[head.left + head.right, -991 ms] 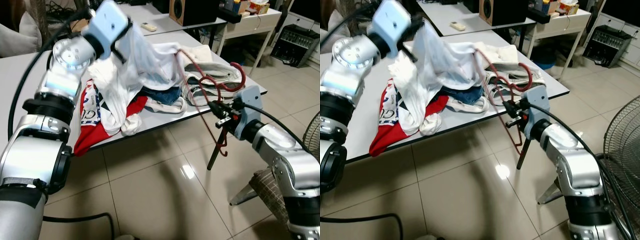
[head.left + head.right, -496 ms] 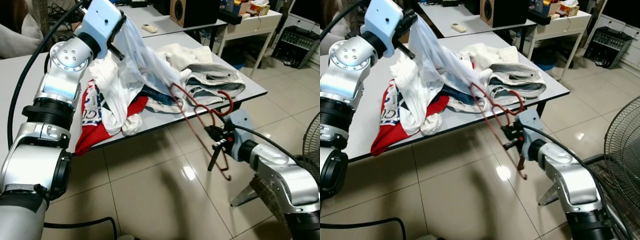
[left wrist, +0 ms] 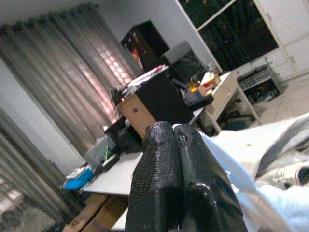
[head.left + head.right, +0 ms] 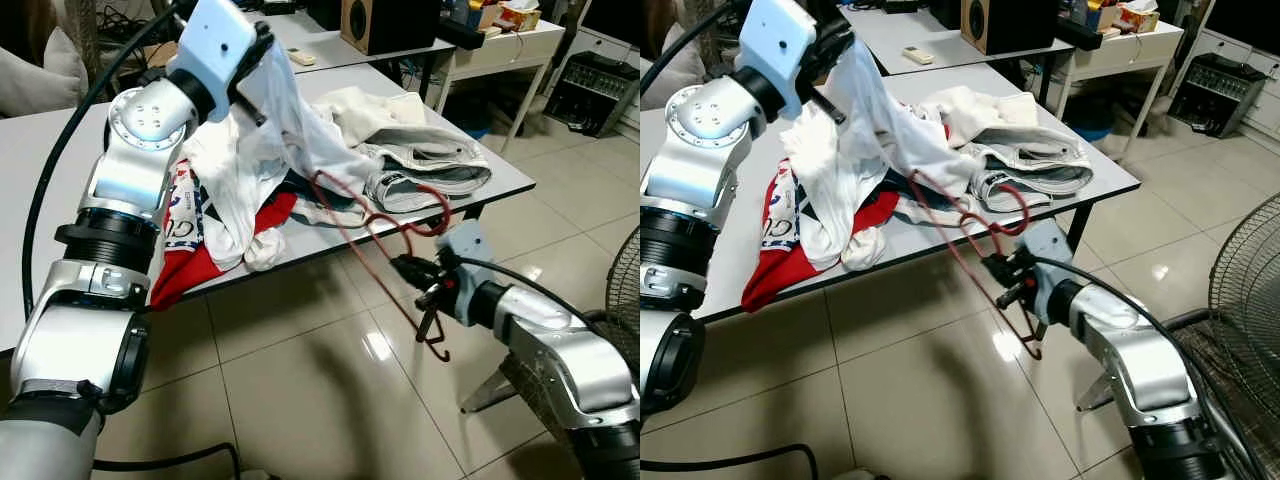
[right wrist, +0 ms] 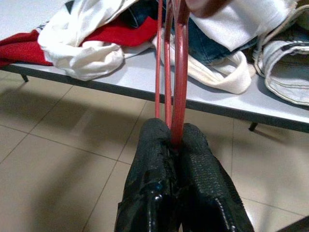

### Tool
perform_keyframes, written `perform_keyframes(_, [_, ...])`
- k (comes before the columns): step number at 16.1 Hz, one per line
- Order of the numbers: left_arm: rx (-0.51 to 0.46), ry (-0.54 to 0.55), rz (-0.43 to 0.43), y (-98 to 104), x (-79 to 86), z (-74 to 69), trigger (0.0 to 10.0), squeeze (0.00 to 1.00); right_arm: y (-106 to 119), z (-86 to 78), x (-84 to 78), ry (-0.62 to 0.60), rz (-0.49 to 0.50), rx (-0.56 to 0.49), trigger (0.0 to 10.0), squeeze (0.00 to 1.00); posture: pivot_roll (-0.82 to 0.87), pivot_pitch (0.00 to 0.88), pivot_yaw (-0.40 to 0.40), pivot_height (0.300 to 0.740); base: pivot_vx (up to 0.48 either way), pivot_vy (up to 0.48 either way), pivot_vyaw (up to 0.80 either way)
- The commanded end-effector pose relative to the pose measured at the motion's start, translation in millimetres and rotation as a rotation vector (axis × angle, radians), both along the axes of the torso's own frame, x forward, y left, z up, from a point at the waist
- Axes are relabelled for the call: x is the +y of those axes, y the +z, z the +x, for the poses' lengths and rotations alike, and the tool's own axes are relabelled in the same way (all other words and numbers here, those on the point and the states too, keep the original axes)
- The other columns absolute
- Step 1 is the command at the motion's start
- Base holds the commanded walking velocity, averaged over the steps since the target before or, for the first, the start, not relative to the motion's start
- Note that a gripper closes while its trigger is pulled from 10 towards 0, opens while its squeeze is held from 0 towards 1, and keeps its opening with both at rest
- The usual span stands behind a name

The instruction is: Hang hanger

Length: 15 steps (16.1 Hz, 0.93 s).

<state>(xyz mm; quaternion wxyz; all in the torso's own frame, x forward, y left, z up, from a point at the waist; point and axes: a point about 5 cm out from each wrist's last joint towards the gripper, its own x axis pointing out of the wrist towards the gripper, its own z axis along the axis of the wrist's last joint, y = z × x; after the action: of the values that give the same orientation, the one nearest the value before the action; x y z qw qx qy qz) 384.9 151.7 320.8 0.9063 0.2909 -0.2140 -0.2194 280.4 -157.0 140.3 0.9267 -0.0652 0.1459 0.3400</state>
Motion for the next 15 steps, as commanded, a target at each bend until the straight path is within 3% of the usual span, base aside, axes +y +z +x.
perform_keyframes(1, [-0.009,-0.016,-0.002,3.4,-1.6,-2.3,0.0,0.00,2.8,2.4,1.2,0.015,0.006,-0.011,10.0,0.00,-0.15,0.000,0.053,0.740,0.000,0.000,0.00])
perform_keyframes(5, [-0.008,-0.005,-0.001,5.7,-1.8,-5.2,0.0,0.00,6.7,7.3,4.0,0.029,0.013,-0.055,10.0,0.00,-0.13,0.000,0.047,0.740,0.000,0.000,0.00])
perform_keyframes(7, [0.002,0.033,-0.003,5.2,1.6,-4.4,0.0,0.00,20.8,18.1,-9.3,-0.128,0.084,-0.142,10.0,0.00,-0.13,0.000,0.047,0.740,0.000,0.000,0.00])
perform_keyframes(11, [0.008,0.021,-0.005,6.4,0.3,-3.9,0.0,0.00,18.6,8.2,-9.9,-0.033,0.076,-0.114,10.0,0.00,-0.14,0.000,0.054,0.740,0.000,0.000,0.00])
perform_keyframes(15, [0.008,-0.026,-0.007,8.7,-8.9,-6.0,0.0,0.00,11.2,15.8,1.4,0.006,0.089,-0.078,10.0,0.00,-0.14,0.000,0.055,0.740,0.000,0.000,0.00])
